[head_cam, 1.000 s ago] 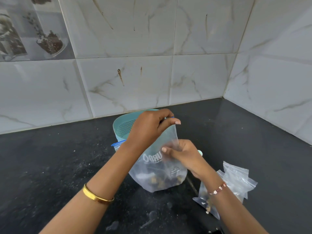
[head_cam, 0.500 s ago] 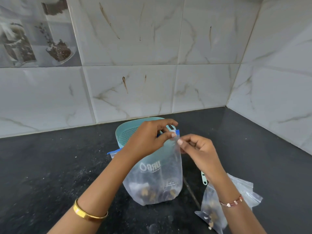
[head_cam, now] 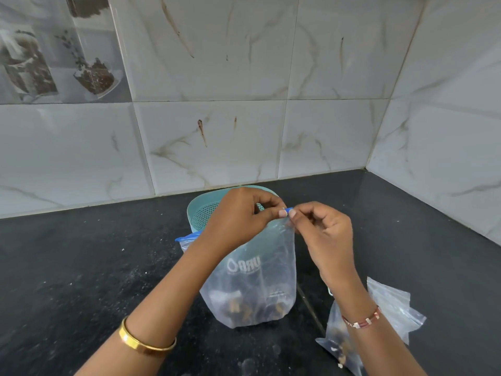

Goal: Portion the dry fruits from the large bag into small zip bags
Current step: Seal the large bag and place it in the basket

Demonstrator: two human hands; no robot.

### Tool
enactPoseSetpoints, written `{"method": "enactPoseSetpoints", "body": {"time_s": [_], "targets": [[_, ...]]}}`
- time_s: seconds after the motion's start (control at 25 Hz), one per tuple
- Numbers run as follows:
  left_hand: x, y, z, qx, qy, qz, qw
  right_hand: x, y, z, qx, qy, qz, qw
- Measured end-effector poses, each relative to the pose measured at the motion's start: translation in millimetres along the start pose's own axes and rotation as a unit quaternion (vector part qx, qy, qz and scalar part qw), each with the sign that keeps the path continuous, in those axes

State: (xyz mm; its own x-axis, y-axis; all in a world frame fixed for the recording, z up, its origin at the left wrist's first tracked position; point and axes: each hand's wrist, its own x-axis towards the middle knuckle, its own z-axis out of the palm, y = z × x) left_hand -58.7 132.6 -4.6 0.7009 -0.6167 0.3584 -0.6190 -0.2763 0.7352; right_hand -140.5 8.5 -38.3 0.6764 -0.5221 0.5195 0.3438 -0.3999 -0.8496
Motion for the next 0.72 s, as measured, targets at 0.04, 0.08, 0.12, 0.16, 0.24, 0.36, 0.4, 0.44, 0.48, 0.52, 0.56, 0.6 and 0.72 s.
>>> {"method": "enactPoseSetpoints", "body": {"time_s": [0.04,0.08,0.12,0.16,0.24,0.36,0.4,0.44,0.48,0.52,0.56,0.6,0.72], "targets": [[0.4,-1.1,-0.9,0.010,0.000,-0.002,1.000,-0.1,1.6,0.9,0.011,0.013,0.005,1.000],[-0.1,-2.8,-2.6,0.022,0.000,-0.006,1.000,0.1,2.9,1.0,0.024,0.026,0.014,0.999],[-1.3,-5.5,-5.2,0.034,0.000,-0.010,0.999,0.8,4.6,0.4,0.038,0.037,0.023,0.998],[-3.1,-9.4,-8.6,0.045,0.001,-0.014,0.999,1.4,6.2,-0.6,0.053,0.047,0.032,0.997],[-8.5,-18.4,-16.4,0.054,0.001,-0.024,0.998,2.9,9.4,-4.0,0.072,0.067,0.044,0.994],[-19.4,-30.0,-30.0,0.056,0.014,-0.041,0.997,4.3,12.4,-10.1,0.077,0.082,0.052,0.992],[-22.6,-33.4,-34.5,0.060,0.022,-0.045,0.997,4.9,13.1,-11.9,0.077,0.086,0.053,0.992],[-25.1,-36.9,-38.6,0.063,0.029,-0.049,0.996,5.5,13.6,-13.5,0.077,0.089,0.054,0.992],[-27.0,-40.0,-41.9,0.064,0.037,-0.054,0.996,6.3,14.2,-14.8,0.078,0.093,0.057,0.991],[-28.1,-43.3,-44.4,0.062,0.044,-0.058,0.995,7.4,14.8,-15.5,0.078,0.097,0.060,0.990],[-29.0,-45.7,-45.6,0.057,0.052,-0.061,0.995,8.0,15.4,-16.3,0.079,0.101,0.064,0.990],[-29.3,-47.9,-45.6,0.052,0.058,-0.062,0.995,8.9,16.2,-16.6,0.079,0.104,0.067,0.989],[-29.5,-49.9,-41.4,0.046,0.065,-0.049,0.996,10.7,18.7,-20.0,0.082,0.089,0.070,0.990]]}}
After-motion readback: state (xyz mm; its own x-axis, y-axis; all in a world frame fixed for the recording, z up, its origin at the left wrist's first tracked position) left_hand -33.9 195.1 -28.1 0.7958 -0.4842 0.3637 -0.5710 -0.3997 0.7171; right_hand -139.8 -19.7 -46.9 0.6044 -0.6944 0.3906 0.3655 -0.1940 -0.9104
